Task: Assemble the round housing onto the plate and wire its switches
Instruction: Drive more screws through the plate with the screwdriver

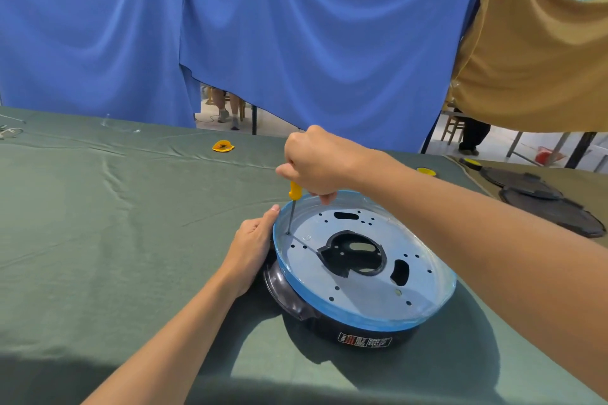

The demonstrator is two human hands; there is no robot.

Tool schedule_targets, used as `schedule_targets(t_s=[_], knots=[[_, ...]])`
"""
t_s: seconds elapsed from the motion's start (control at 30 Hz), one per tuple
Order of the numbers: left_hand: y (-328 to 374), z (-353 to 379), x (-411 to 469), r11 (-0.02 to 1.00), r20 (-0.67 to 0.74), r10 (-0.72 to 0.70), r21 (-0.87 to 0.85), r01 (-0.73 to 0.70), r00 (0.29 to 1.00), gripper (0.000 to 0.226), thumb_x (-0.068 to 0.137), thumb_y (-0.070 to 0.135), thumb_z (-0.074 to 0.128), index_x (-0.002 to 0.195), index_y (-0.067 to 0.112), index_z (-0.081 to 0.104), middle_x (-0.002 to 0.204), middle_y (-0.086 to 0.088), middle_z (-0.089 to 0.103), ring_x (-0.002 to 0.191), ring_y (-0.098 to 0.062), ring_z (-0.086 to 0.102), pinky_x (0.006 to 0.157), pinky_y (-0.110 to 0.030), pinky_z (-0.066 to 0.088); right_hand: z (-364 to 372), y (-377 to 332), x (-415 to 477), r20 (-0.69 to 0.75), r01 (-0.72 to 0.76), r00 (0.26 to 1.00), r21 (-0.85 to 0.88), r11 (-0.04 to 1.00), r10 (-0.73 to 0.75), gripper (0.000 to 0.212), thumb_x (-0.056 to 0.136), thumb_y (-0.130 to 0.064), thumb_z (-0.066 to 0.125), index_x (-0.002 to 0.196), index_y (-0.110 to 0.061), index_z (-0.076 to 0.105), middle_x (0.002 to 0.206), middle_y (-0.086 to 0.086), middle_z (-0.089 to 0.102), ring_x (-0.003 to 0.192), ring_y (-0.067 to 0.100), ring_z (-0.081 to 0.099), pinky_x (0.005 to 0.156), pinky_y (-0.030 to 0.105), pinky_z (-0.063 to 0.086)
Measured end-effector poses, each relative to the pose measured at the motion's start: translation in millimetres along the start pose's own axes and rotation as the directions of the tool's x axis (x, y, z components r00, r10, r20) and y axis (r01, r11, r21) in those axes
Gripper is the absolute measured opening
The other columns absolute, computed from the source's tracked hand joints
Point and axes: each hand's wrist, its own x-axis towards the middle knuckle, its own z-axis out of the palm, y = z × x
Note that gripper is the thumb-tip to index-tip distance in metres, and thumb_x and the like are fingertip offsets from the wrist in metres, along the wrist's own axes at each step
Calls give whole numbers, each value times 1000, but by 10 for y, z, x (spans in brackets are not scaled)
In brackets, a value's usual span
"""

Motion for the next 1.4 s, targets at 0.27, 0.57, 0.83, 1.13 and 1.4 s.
schedule_targets(t_s=[0.27, 0.57, 0.83, 1.13, 1.4], knots=[[10, 2, -13, 1000, -22, -8, 8, 8, 1000, 58, 97, 53, 49, 78, 5, 75, 87, -22, 73, 78, -28, 67, 92, -56, 50, -177, -22, -16, 201, 33, 979, -79, 996, -16, 11, 92, -17, 53, 103, -17, 56, 80, -2, 60, 72, 16, 63, 47, 23, 38], [27, 9, -27, 1000, -16, -17, 20, 17, 1000, 71, 85, 64, 49, 83, -4, 70, 90, -27, 71, 80, -29, 64, 94, -57, 48, -50, 34, 43, 30, 2, 1000, -116, 993, 1, 42, 98, -49, 46, 85, -11, 58, 78, 8, 62, 65, 23, 65, 58, 32, 48], [33, -4, -25, 1000, -3, -4, 13, 4, 1000, 81, 83, 66, 49, 90, -13, 64, 93, -35, 65, 78, -29, 59, 91, -57, 48, -40, 69, 46, 42, 35, 999, -52, 998, -33, 24, 92, -35, 58, 83, -13, 53, 90, 7, 61, 78, 22, 60, 56, 32, 44], [37, 2, -37, 1000, -16, 9, 18, -9, 1000, 74, 90, 61, 48, 88, -10, 67, 92, -33, 67, 79, -38, 63, 94, -60, 46, -52, 69, 55, 90, 23, 996, -59, 998, -18, 21, 93, -31, 54, 96, -12, 63, 95, 10, 65, 87, 28, 64, 61, 36, 50], [47, -7, -45, 999, -33, 0, 35, 1, 999, 64, 99, 53, 47, 82, -3, 71, 87, -26, 71, 81, -35, 65, 95, -59, 47, -76, 55, 24, 202, -44, 978, -8, 999, 45, 24, 91, -37, 55, 108, -19, 53, 94, 0, 57, 78, 19, 60, 52, 27, 41]])
